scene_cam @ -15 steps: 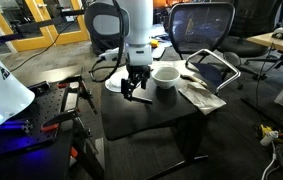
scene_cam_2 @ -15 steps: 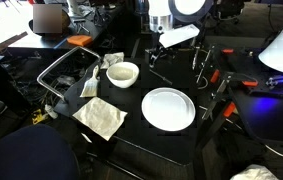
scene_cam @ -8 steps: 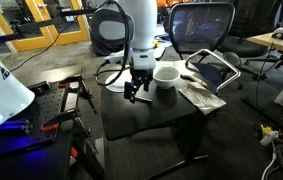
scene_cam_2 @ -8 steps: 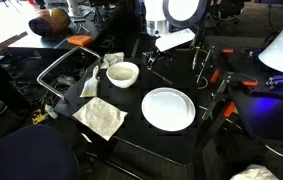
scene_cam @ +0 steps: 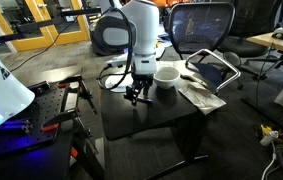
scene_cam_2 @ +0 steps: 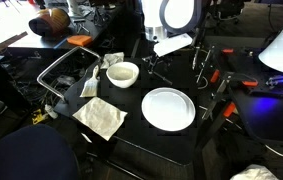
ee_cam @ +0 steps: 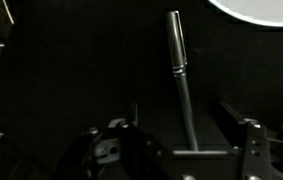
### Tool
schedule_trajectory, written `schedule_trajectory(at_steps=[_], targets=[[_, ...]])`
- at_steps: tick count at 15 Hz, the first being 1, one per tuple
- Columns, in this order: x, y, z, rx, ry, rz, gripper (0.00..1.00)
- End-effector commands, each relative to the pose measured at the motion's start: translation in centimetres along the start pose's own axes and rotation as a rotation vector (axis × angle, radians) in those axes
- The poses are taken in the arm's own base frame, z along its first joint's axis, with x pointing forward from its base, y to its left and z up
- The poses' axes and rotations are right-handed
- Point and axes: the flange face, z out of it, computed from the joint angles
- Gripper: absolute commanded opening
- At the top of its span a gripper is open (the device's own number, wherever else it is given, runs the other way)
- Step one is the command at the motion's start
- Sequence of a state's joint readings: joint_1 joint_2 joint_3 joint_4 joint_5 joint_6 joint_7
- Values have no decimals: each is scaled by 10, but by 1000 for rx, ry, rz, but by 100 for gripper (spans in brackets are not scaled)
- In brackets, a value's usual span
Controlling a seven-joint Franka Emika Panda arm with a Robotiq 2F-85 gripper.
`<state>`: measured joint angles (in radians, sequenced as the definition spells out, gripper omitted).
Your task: Put the black pen inside the white bowl
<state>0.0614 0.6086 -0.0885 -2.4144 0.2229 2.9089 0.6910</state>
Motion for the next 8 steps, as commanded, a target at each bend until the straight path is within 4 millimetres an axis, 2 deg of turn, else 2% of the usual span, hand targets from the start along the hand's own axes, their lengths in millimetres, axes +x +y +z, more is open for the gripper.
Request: schedule_trajectory(at_steps=[1, 8], targets=[[3, -2, 4, 12, -9, -3, 50], [4, -12, -2, 38, -6, 0, 0]])
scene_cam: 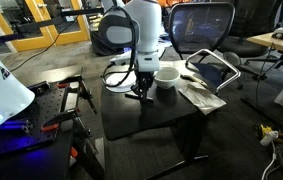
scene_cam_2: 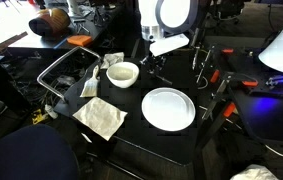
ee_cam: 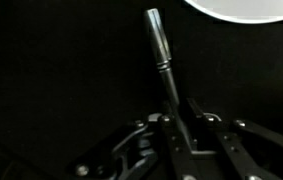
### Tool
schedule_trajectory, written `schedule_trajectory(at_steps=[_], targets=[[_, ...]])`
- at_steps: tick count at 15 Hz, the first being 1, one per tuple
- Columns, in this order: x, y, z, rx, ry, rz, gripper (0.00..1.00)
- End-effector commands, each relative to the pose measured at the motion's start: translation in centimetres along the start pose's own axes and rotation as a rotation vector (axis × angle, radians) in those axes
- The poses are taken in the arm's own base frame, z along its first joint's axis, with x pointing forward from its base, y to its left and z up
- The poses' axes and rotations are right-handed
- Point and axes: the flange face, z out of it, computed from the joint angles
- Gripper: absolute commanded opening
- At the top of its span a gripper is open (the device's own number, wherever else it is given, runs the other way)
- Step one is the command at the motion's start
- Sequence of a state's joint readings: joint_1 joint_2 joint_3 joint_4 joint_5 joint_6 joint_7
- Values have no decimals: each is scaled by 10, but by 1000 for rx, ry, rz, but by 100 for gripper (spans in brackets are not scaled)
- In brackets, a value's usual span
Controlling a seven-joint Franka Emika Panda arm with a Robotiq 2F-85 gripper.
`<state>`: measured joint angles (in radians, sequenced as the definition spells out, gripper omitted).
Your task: Put the black pen inside the white bowl
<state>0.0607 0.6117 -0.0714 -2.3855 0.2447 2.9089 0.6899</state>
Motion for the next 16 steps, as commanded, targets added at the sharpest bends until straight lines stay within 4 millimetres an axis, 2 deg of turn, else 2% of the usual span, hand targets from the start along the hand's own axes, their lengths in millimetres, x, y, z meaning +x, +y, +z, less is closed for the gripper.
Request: schedule_trajectory(at_steps=[1, 5, 11, 16], targets=[[2, 3, 1, 14, -12, 0, 0], [7, 17, -22, 28, 13, 28, 3], [21, 44, -84, 70, 82, 45, 3], [19, 43, -135, 131, 142, 13, 3]])
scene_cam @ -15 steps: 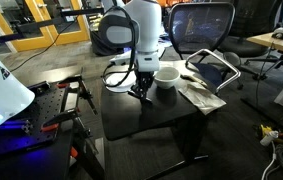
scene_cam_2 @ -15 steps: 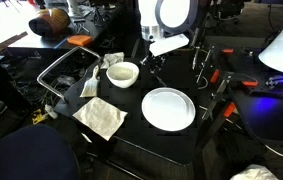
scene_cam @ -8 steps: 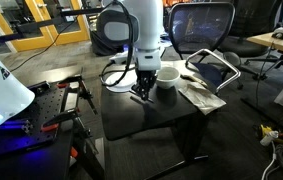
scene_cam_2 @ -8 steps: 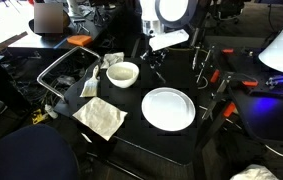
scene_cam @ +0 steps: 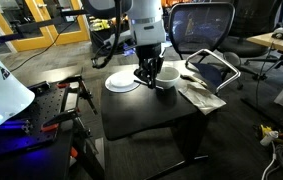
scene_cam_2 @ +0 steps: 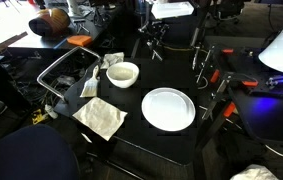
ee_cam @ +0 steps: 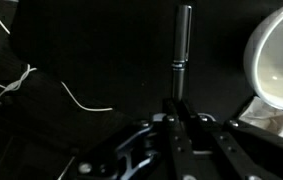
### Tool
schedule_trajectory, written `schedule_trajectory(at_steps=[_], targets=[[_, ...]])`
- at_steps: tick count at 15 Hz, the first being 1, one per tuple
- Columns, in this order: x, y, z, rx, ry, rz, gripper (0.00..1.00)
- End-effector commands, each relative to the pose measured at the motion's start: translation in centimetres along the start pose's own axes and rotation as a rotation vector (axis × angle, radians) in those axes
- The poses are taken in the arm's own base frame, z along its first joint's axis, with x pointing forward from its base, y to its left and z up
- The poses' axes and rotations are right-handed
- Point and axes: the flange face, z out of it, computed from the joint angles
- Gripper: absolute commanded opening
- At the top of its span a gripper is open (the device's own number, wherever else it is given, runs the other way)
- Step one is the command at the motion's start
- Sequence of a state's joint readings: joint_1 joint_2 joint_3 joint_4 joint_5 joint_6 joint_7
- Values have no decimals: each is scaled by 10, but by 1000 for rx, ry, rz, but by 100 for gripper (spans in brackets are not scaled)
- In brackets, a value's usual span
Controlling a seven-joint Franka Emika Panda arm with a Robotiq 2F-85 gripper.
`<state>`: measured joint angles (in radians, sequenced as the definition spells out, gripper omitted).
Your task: Put the black pen inside the white bowl
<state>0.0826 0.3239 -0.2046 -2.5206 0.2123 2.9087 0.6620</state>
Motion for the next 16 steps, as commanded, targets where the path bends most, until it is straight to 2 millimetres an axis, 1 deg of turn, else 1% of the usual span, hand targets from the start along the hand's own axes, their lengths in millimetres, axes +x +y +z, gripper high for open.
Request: schedule_trajectory(at_steps=[1, 3, 6, 13, 16], targets=[[-10, -3, -43, 46, 27, -47, 3], [-13, -13, -60, 76, 28, -76, 3], [-17, -30, -78, 80, 5, -72, 3], [-25, -76, -99, 43, 79, -66, 3], [-31, -96, -103, 29, 123, -68, 3]])
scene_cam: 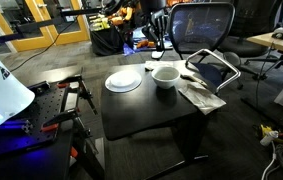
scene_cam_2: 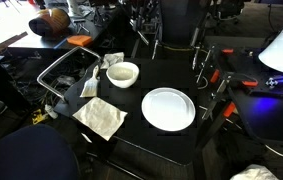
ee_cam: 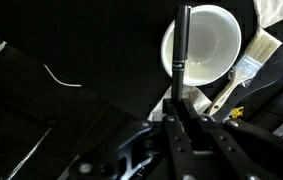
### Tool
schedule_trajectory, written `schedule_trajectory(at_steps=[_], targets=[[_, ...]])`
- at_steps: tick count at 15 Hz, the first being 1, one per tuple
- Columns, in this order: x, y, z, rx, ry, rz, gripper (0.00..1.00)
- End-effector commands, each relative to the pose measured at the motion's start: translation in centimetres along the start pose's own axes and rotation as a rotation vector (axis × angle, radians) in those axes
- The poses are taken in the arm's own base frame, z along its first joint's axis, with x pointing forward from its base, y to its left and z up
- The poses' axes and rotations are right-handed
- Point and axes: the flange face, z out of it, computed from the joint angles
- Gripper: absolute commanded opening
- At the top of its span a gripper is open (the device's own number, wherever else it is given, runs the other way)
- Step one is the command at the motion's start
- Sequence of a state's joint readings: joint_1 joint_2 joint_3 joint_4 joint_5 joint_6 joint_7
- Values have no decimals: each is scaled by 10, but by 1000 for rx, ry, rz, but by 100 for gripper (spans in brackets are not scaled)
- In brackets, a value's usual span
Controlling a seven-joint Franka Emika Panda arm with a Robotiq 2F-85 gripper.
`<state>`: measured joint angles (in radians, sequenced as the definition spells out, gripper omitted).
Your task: Put the black pen inside the white bowl
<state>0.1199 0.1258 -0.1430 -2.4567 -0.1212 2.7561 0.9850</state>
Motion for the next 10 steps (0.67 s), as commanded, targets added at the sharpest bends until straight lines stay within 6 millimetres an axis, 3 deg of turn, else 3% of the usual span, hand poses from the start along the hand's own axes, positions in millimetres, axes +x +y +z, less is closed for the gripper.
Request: schedule_trajectory(at_steps=[1, 10], targets=[[-3, -24, -5, -36, 37, 7, 3], [-20, -56, 25, -111, 103, 3, 3]])
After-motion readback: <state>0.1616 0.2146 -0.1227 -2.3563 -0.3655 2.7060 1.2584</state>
